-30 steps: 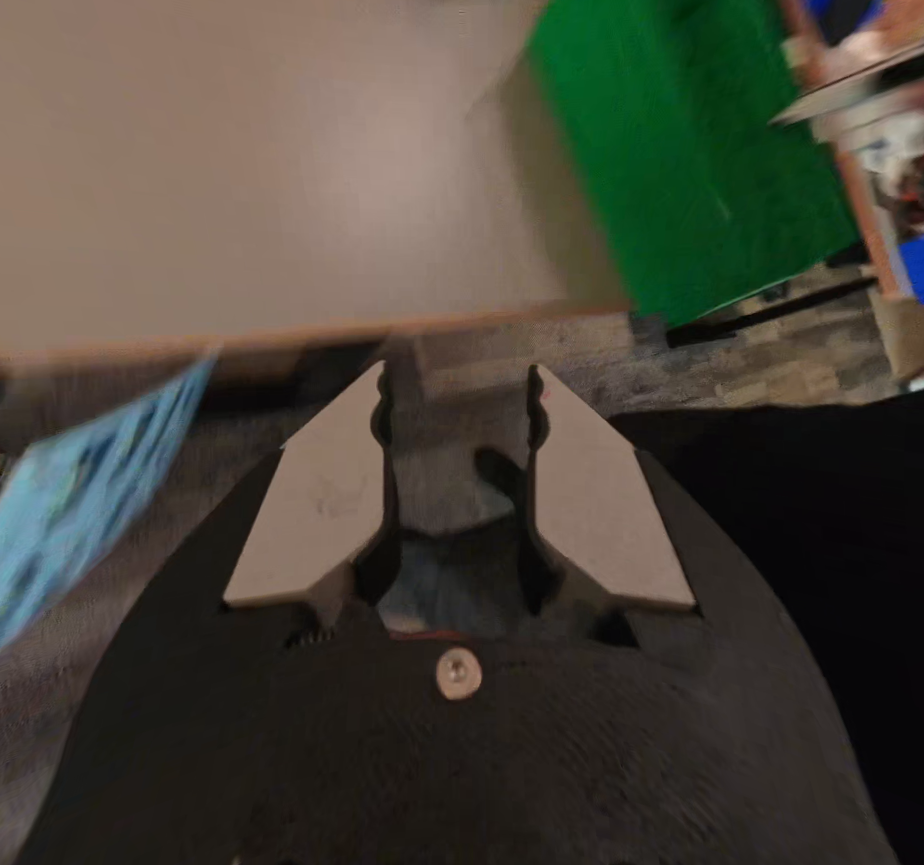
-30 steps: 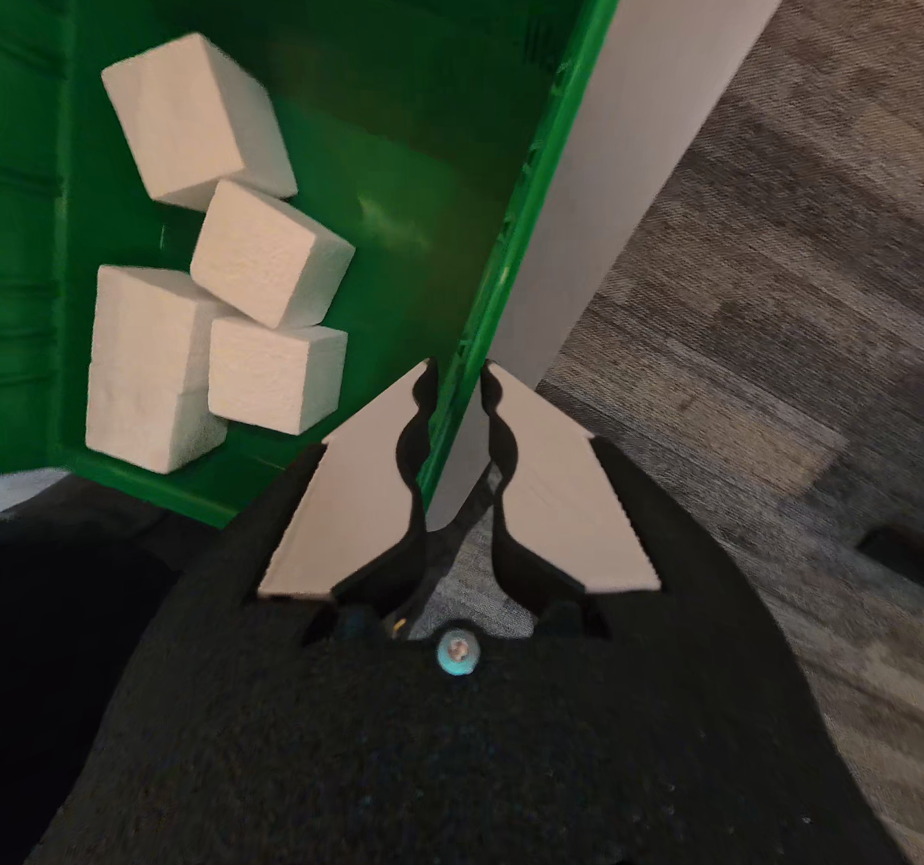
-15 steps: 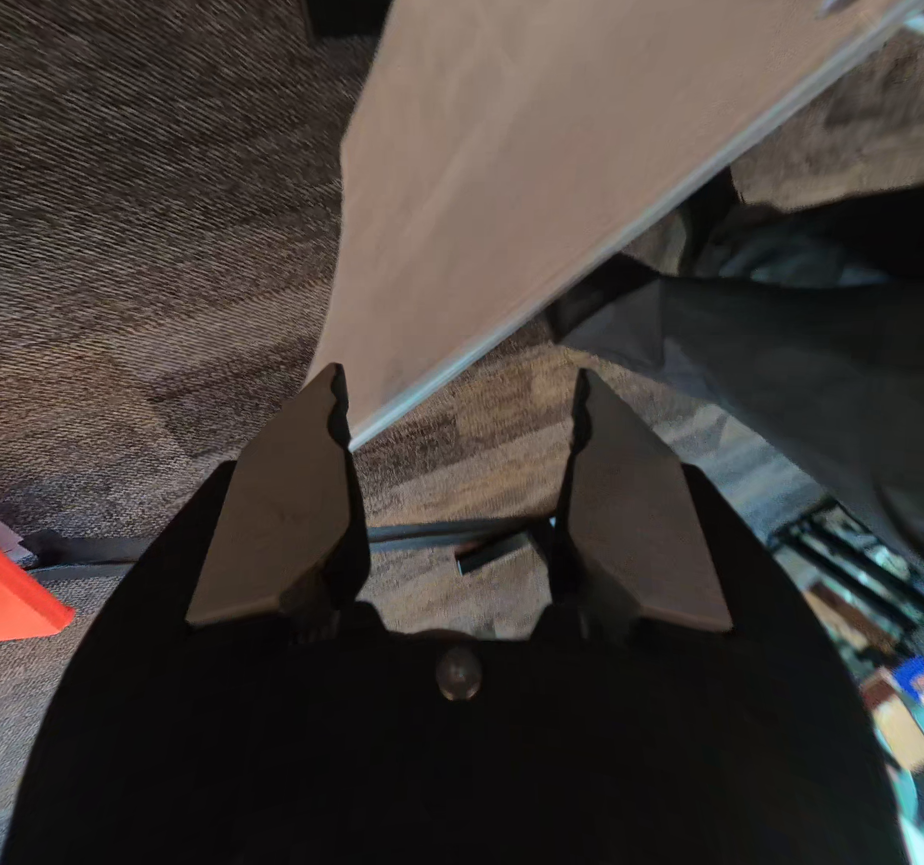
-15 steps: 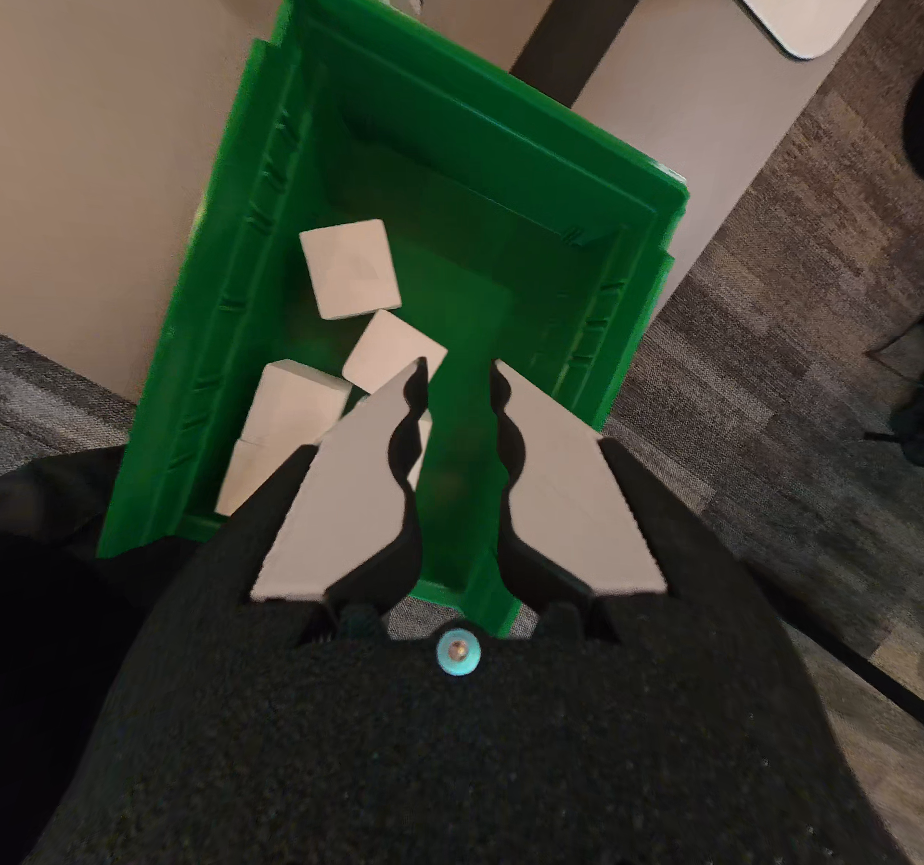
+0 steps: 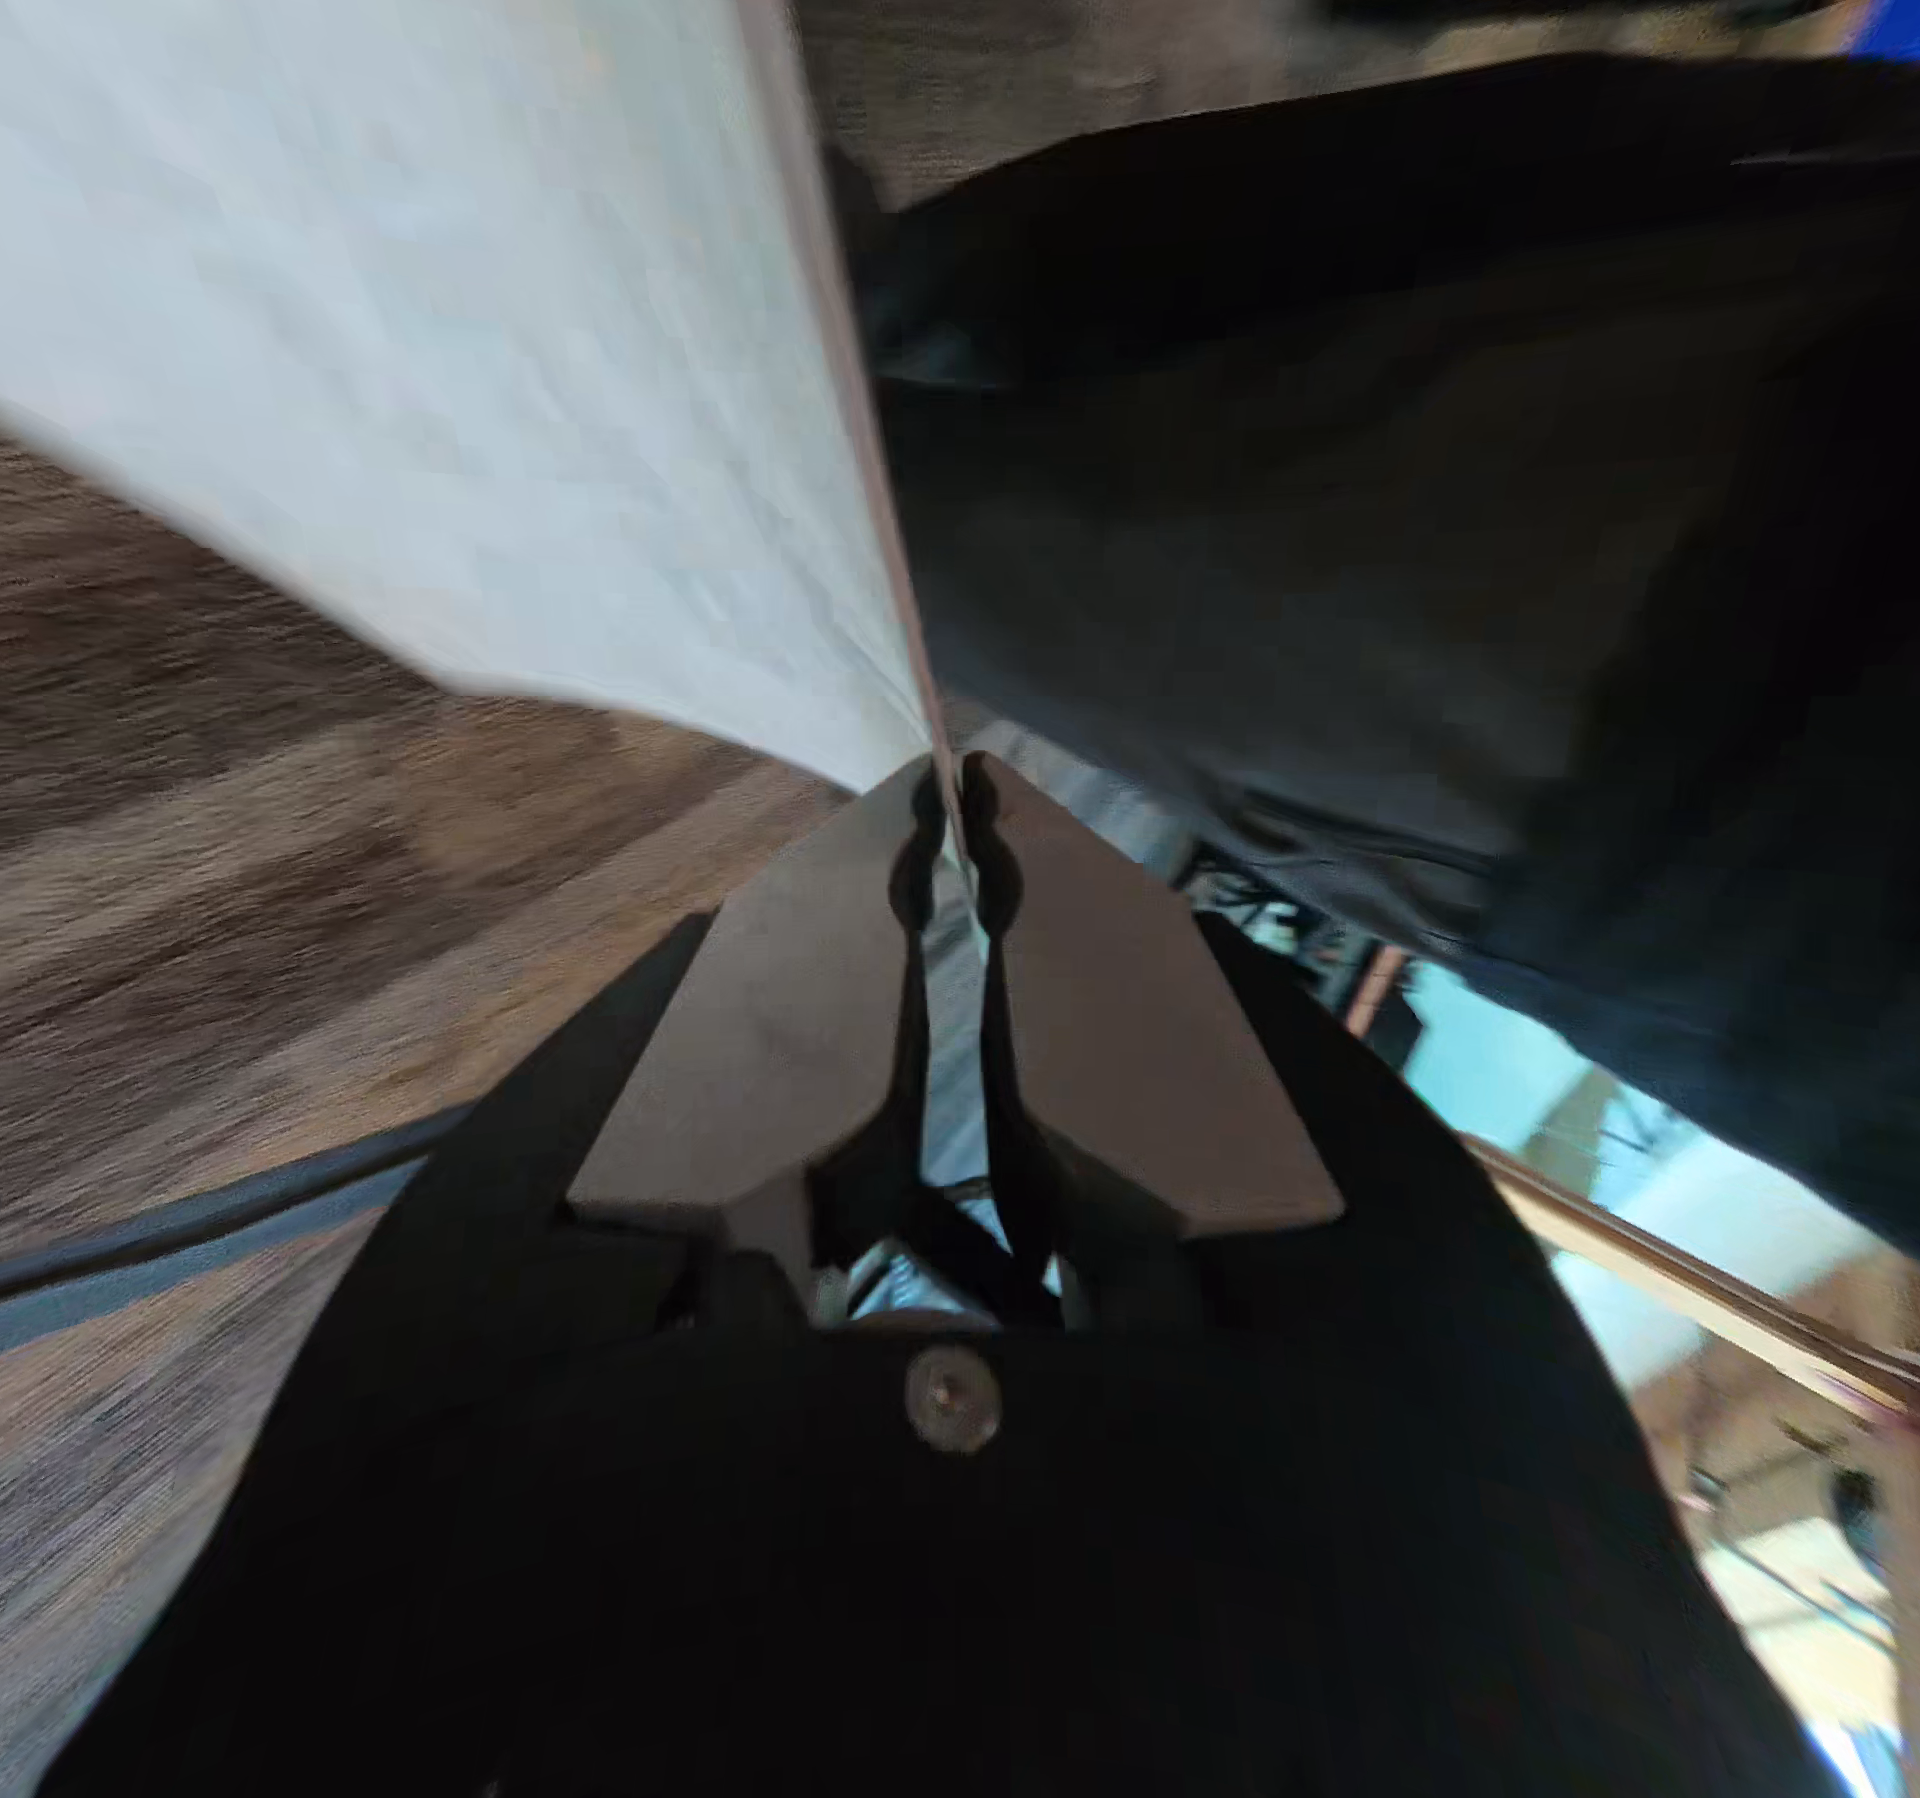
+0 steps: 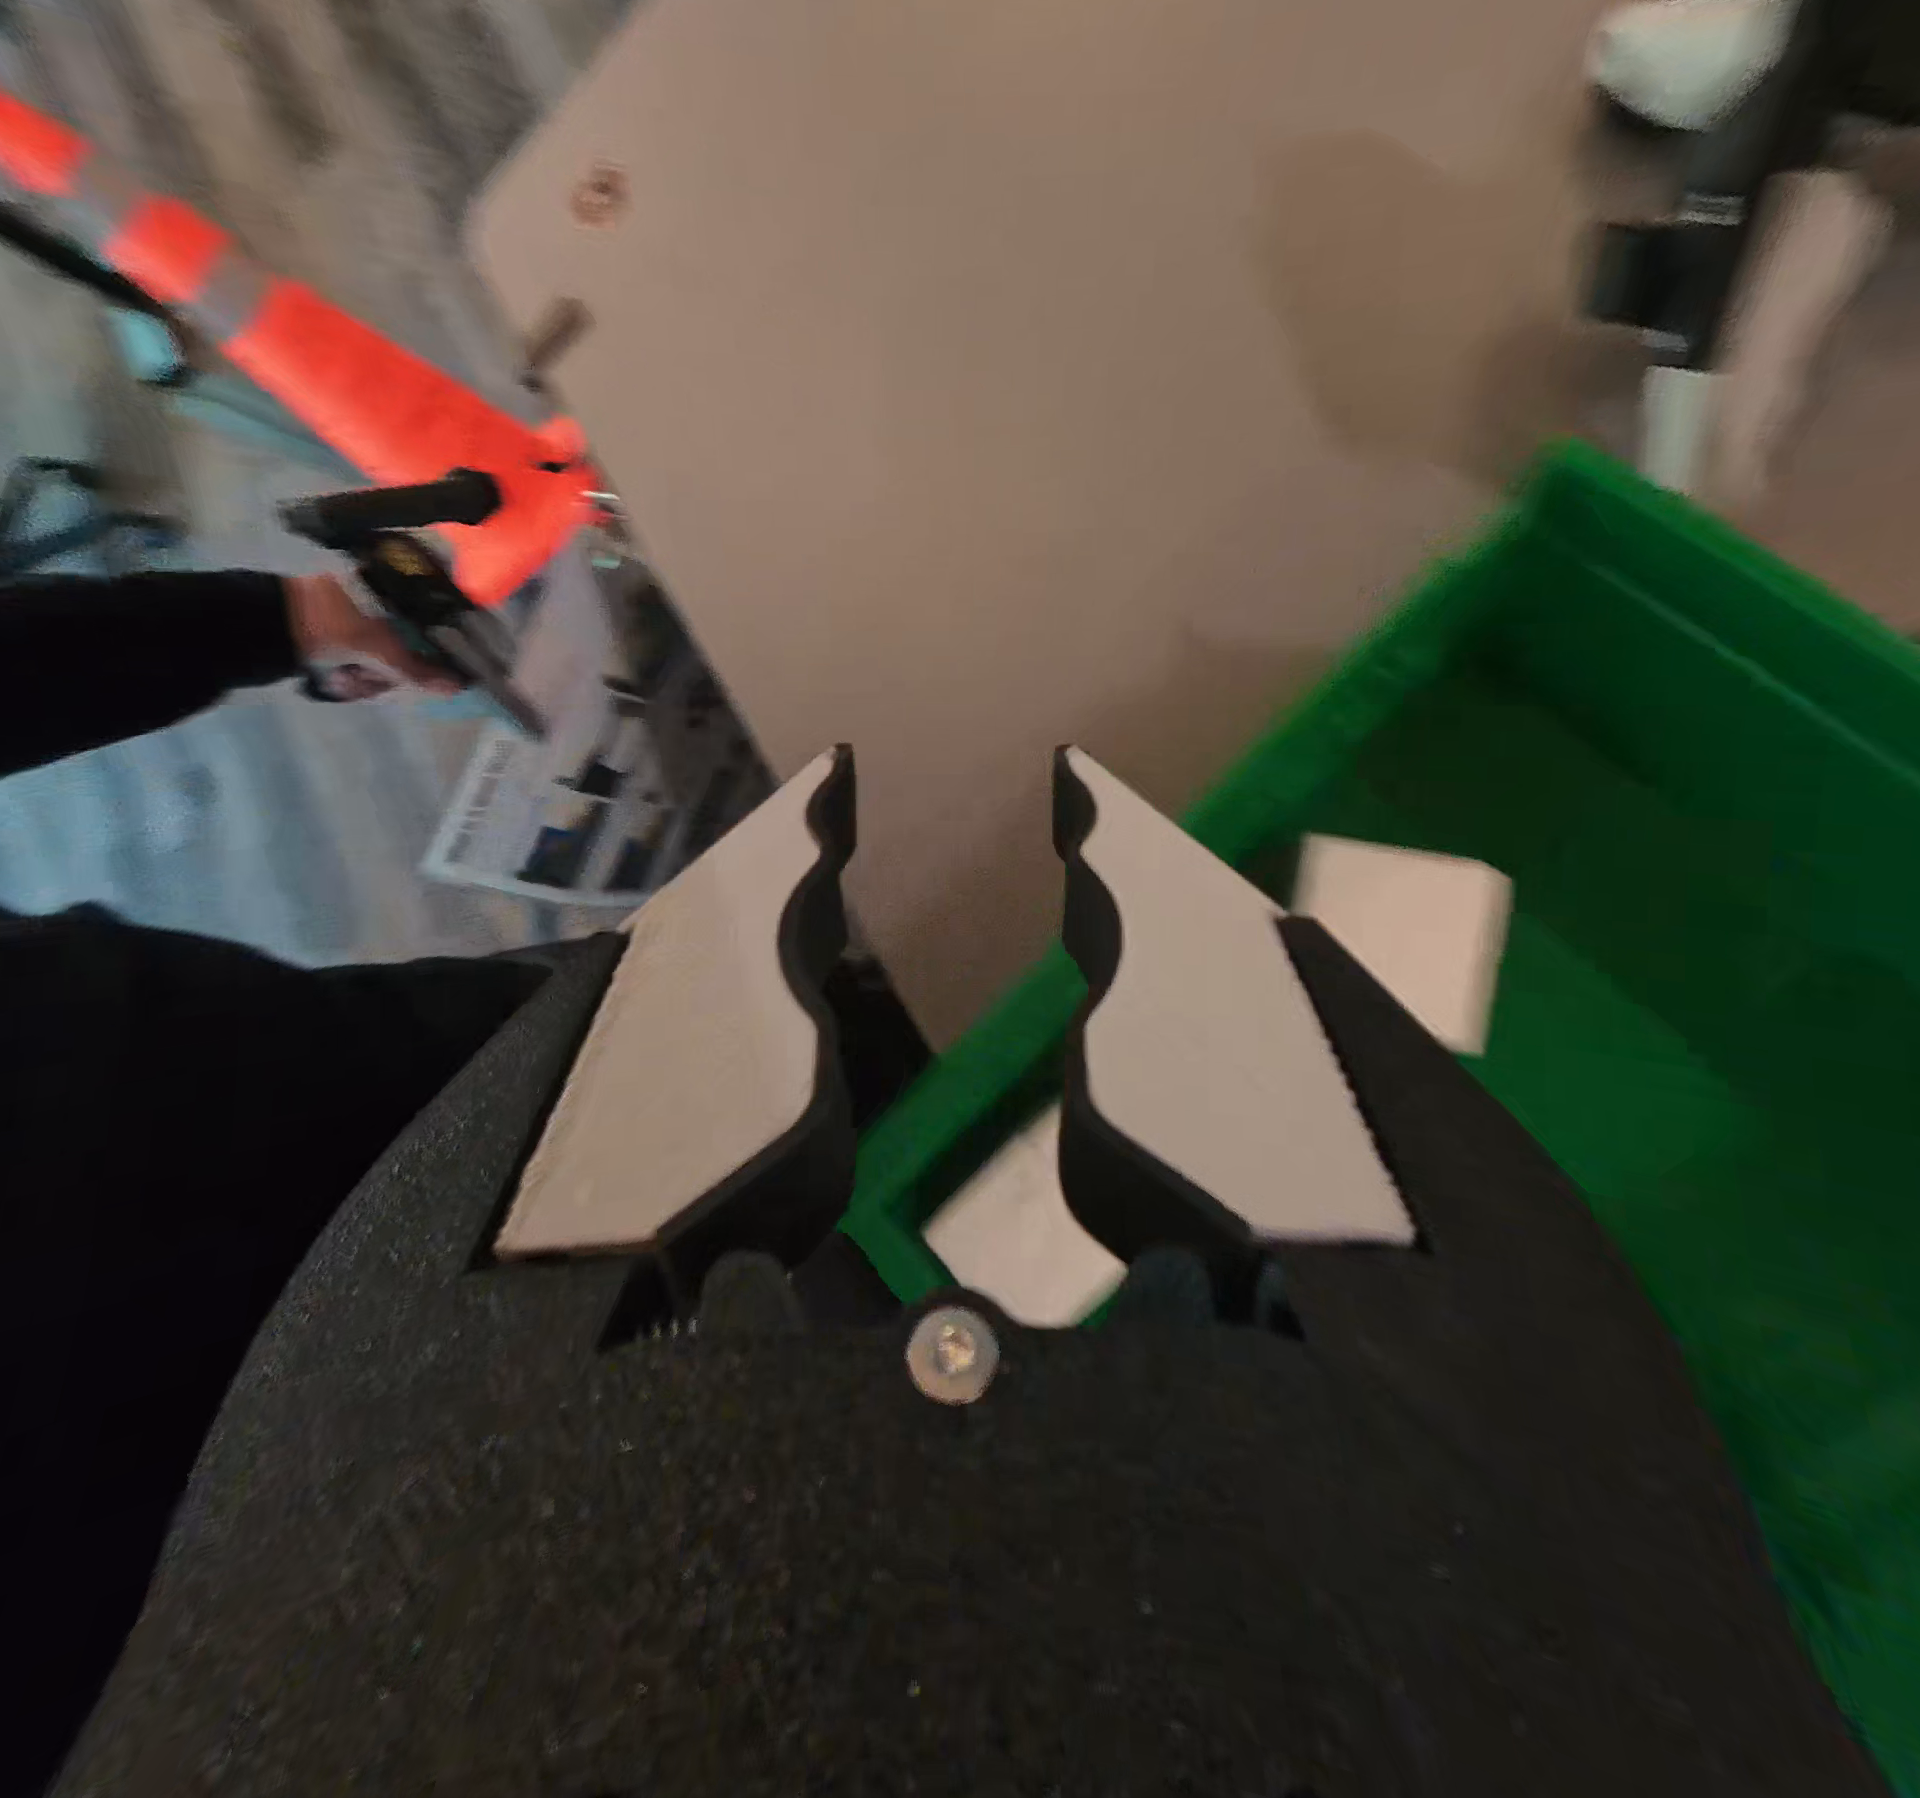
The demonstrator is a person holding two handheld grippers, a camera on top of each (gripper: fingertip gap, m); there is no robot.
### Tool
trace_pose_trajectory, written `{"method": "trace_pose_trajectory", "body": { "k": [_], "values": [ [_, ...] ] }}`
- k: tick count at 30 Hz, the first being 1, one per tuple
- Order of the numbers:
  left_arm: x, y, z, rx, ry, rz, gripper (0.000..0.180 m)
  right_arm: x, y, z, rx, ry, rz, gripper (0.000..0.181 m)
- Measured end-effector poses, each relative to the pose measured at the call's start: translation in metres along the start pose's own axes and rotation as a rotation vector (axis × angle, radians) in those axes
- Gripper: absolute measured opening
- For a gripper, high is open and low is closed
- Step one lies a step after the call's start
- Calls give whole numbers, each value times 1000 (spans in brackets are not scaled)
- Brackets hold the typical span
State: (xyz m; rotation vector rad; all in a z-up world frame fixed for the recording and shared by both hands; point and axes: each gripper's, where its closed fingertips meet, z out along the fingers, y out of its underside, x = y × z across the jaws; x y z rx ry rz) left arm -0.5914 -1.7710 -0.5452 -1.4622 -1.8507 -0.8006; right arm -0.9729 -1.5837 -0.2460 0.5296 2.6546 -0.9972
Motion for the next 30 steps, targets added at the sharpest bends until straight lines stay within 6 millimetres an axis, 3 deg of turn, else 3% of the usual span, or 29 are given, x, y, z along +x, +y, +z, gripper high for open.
{"method": "trace_pose_trajectory", "body": {
  "k": [4,7,11,14,16,19,23,27,30],
  "values": [
    [77,-8,-32,103,265,-76,3,-79,-11,37,17,-396,-39,38],
    [121,-30,-57,211,445,-191,3,-146,0,61,-11,-664,-64,43],
    [145,-59,-78,338,479,-290,6,-218,44,96,-134,-848,-99,57],
    [149,-76,-81,445,498,-397,3,-259,79,114,-237,-873,-131,75],
    [155,-89,-81,523,553,-448,4,-276,97,126,-285,-804,-221,78],
    [161,-110,-82,632,658,-528,4,-279,100,142,-279,-651,-308,91],
    [189,-124,-87,669,898,-553,1,-269,103,160,-239,-412,-317,98],
    [210,-115,-85,568,953,-517,3,-238,127,162,-190,-106,-399,105],
    [212,-110,-83,505,975,-536,3,-211,132,161,-149,96,-418,101]
  ]
}}
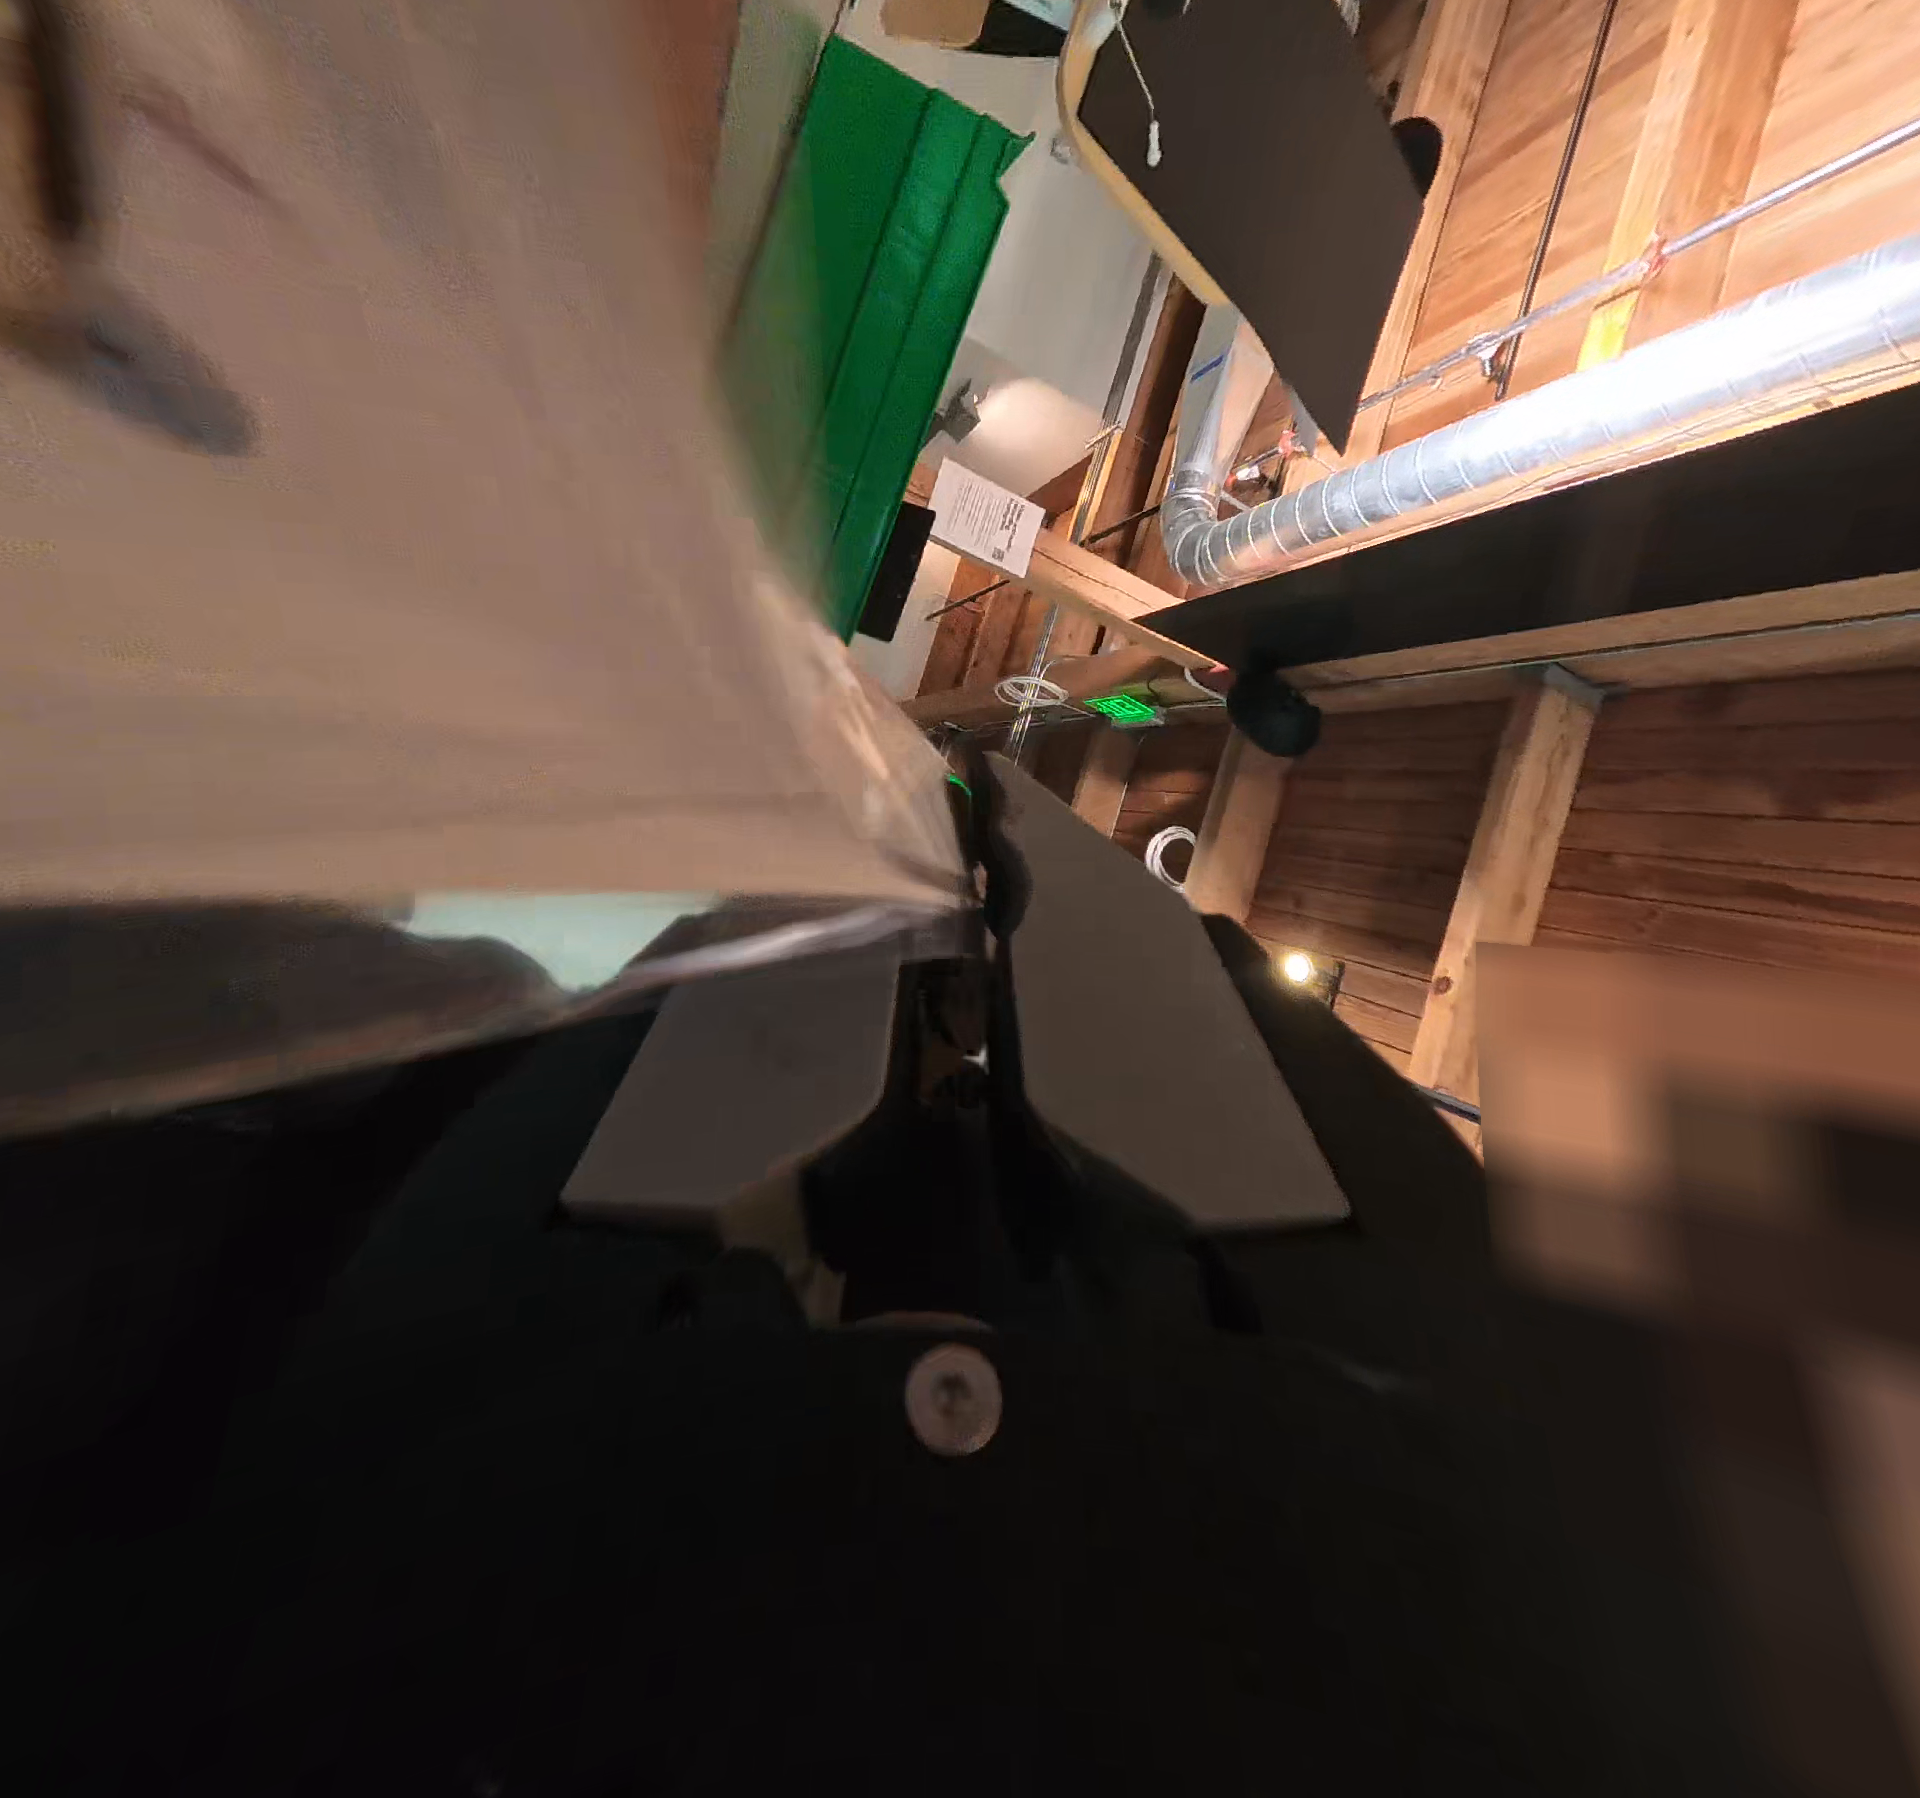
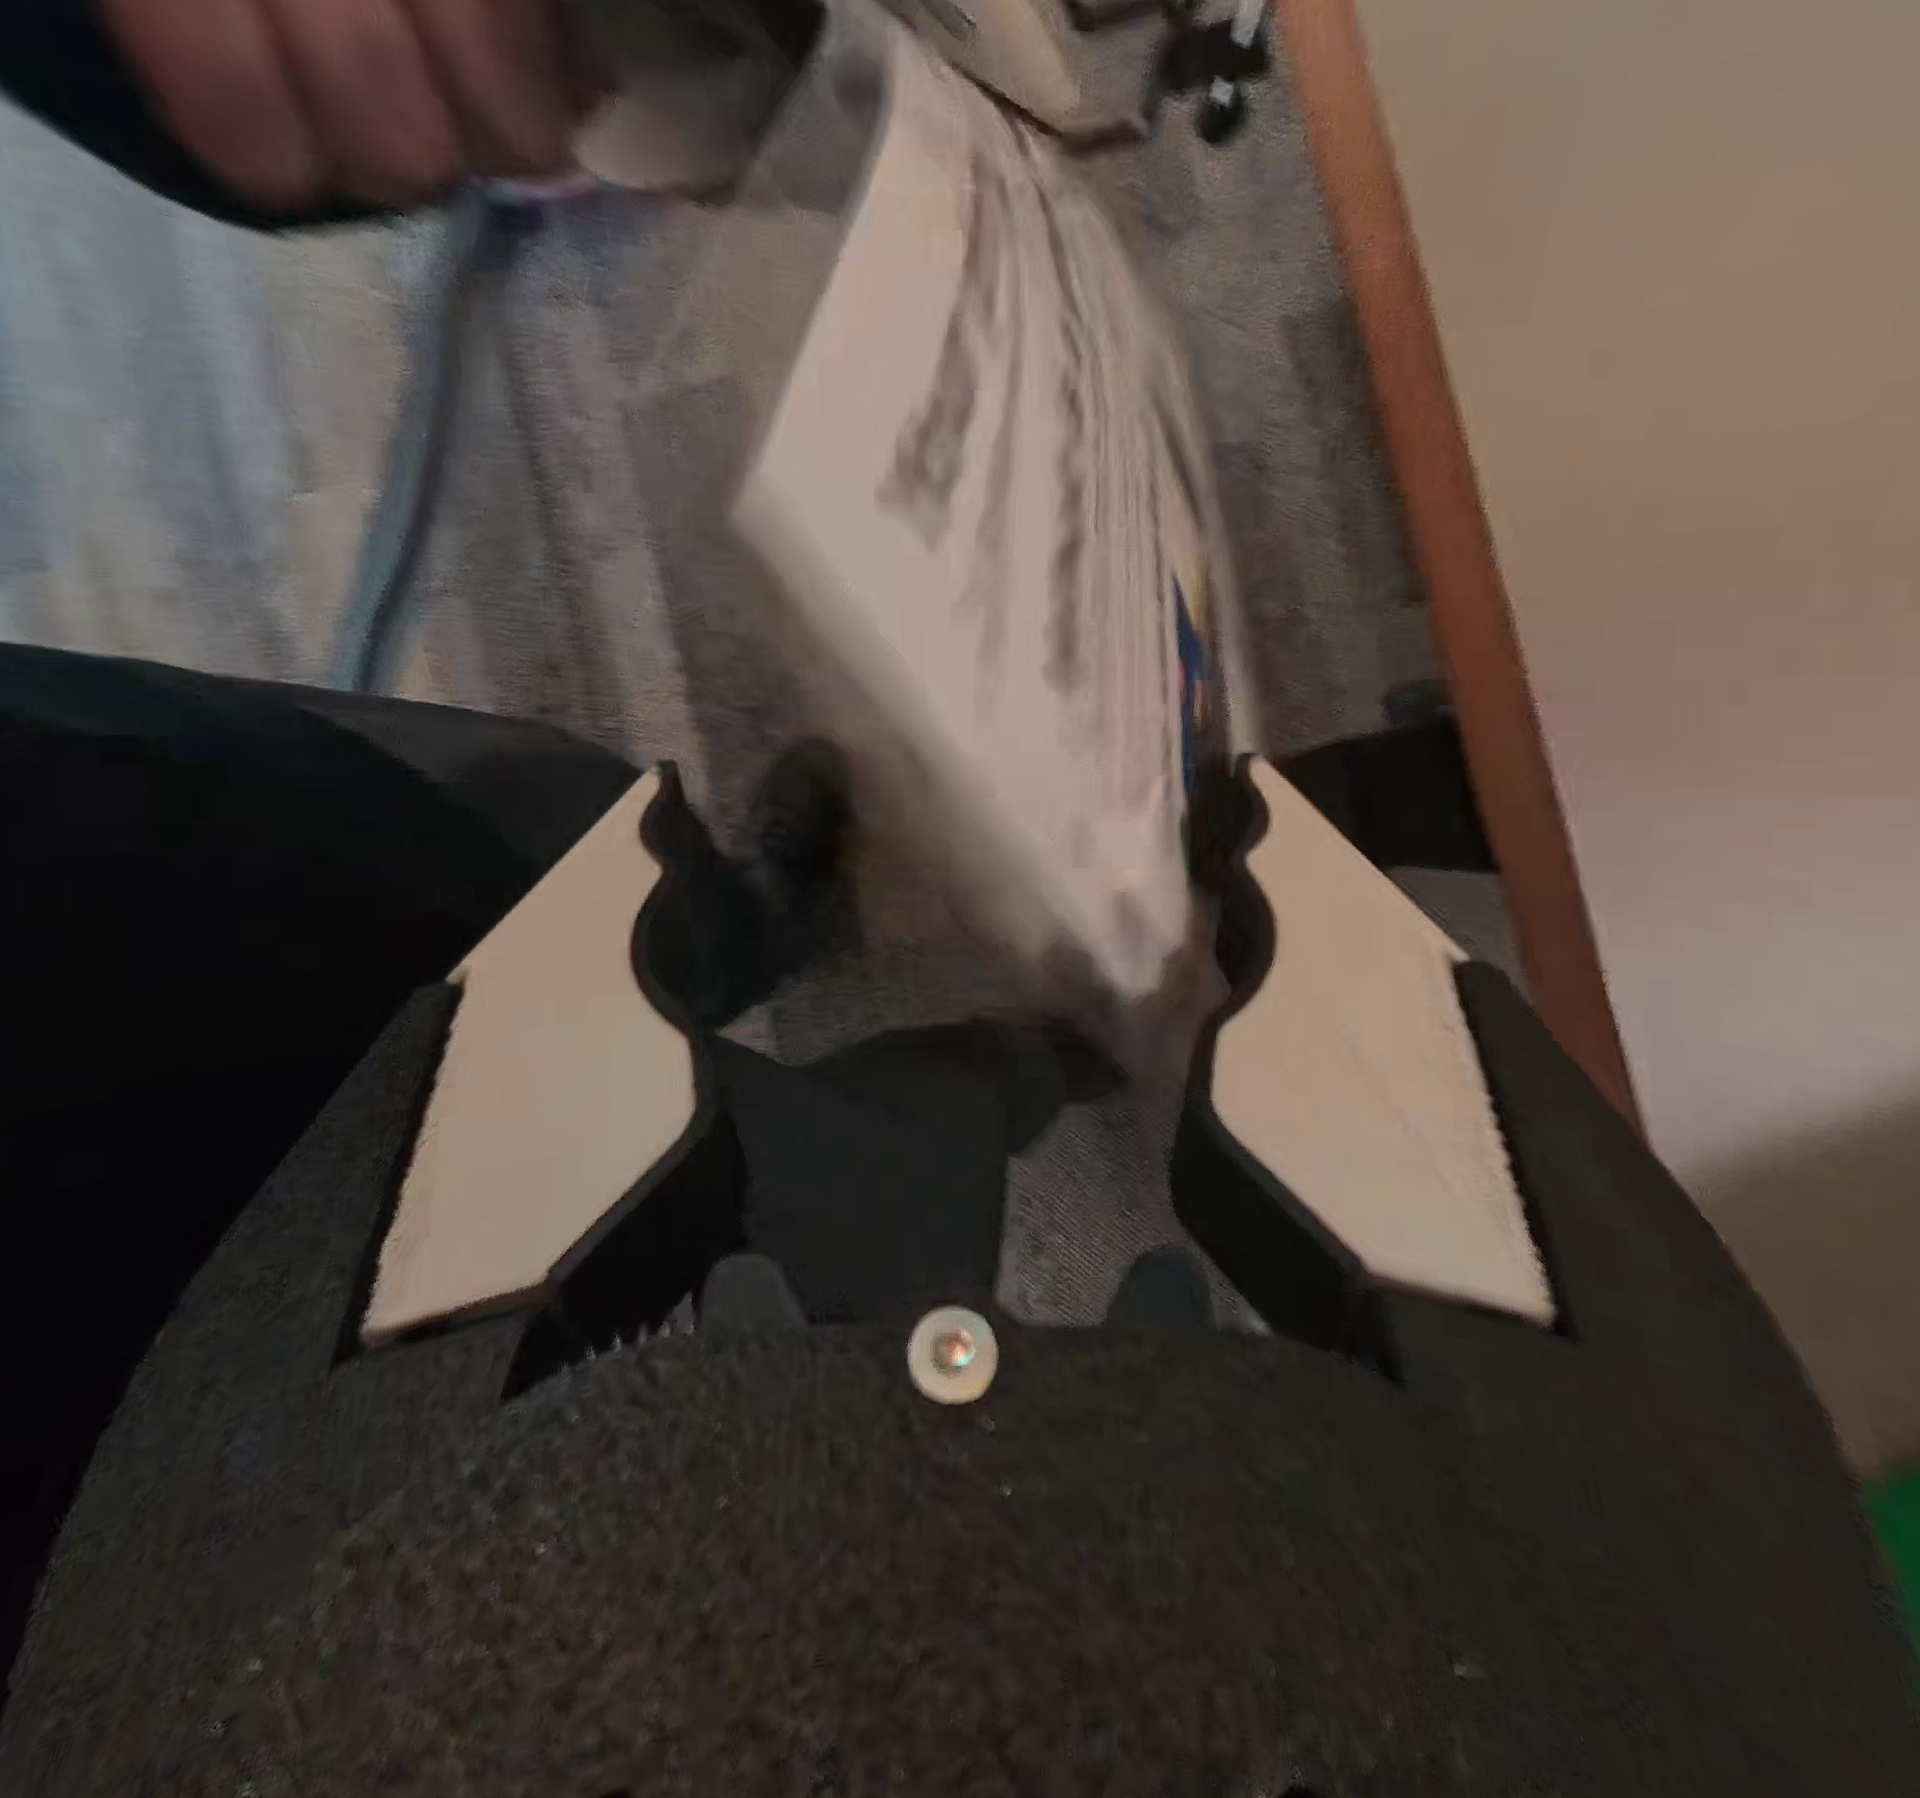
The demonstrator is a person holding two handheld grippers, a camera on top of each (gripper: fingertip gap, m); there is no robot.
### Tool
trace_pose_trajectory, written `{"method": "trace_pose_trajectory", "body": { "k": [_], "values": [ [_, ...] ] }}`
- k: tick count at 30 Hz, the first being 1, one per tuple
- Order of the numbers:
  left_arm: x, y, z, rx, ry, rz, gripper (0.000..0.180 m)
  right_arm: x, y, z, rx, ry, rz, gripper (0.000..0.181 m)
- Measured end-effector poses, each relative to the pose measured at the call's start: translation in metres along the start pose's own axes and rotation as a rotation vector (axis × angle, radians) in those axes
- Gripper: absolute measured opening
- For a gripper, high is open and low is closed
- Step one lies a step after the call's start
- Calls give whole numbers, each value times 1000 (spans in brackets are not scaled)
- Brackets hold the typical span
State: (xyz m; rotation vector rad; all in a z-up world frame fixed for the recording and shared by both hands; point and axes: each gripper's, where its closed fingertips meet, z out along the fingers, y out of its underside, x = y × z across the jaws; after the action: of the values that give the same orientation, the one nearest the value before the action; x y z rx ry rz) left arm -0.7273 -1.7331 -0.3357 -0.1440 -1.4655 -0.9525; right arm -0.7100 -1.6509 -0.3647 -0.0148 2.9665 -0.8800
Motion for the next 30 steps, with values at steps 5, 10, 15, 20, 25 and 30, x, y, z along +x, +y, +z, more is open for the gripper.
{"method": "trace_pose_trajectory", "body": {
  "k": [5,10,15,20,25,30],
  "values": [
    [5,1,-1,-51,-21,4,0,45,-3,-5,24,239,15,52],
    [13,-2,-12,-91,-127,110,6,41,-25,-13,18,14,135,0],
    [25,7,-37,-172,-312,385,14,16,-47,-30,22,-111,91,0],
    [20,4,-47,-132,-259,310,25,-4,-41,-22,-1,-156,69,0],
    [33,-6,-70,-22,-285,494,40,4,-43,-26,11,-205,191,0],
    [42,-15,-89,-193,-826,1222,80,9,-50,-27,-68,-249,162,0]
  ]
}}
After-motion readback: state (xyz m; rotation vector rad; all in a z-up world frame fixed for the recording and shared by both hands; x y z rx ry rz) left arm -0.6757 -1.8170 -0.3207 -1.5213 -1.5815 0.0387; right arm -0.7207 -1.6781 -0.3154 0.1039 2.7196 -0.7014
